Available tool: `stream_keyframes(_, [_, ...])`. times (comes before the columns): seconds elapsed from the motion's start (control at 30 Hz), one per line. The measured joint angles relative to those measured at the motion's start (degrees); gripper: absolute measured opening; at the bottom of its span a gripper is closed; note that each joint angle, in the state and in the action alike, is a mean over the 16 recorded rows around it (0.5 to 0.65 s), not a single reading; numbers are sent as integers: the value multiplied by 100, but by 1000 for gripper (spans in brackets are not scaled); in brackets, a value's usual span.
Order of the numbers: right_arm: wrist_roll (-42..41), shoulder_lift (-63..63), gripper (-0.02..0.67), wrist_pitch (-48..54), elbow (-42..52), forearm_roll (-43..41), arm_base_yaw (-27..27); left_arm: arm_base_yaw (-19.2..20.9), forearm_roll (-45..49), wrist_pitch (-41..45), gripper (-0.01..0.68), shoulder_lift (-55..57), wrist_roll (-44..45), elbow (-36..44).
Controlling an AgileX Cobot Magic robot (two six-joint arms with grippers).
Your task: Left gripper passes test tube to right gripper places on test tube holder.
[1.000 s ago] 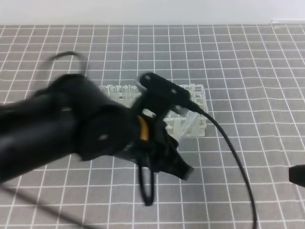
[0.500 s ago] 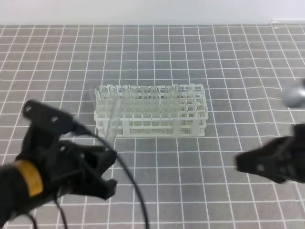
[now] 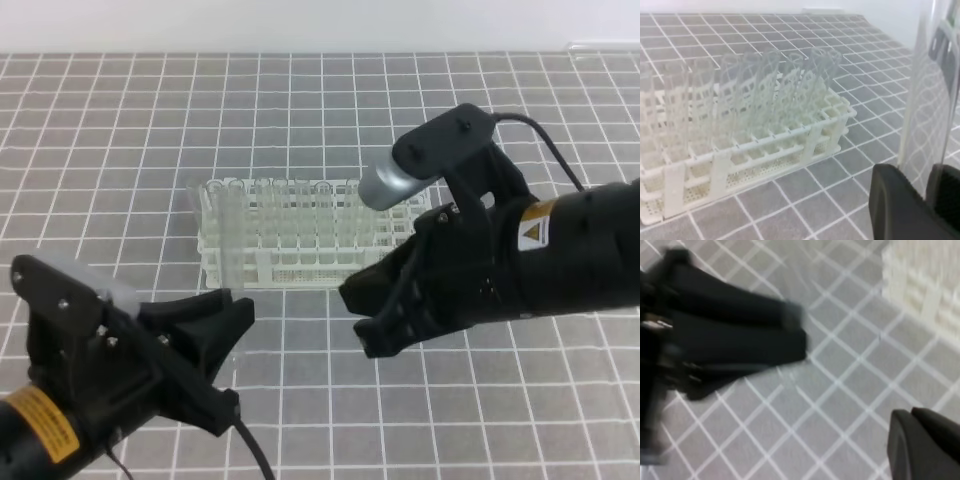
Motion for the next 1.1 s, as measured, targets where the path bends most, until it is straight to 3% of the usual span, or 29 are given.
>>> stream_keyframes(0.23, [-69,-587,-13,-1622,687,-485,600,1,52,-673,54,371,29,73])
stream_keyframes(0.53, [-317,-1506,-13,-4436,2231,-759,1213,0,97,-1152,66,662,12,71])
stream_keyframes(0.8, [-383,-1621,-8,-6231,2971,-862,1638,-1,489,-1394,66,695,14,68])
stream_keyframes(0.93, [-254,-1454,22,-6686,3038,-925,1781,0,746,-1477,53,692,14,71])
stream_keyframes(1.1, [62,-1174,116,-7002,2968,-1004,1862,0,1015,-1596,47,692,15,71])
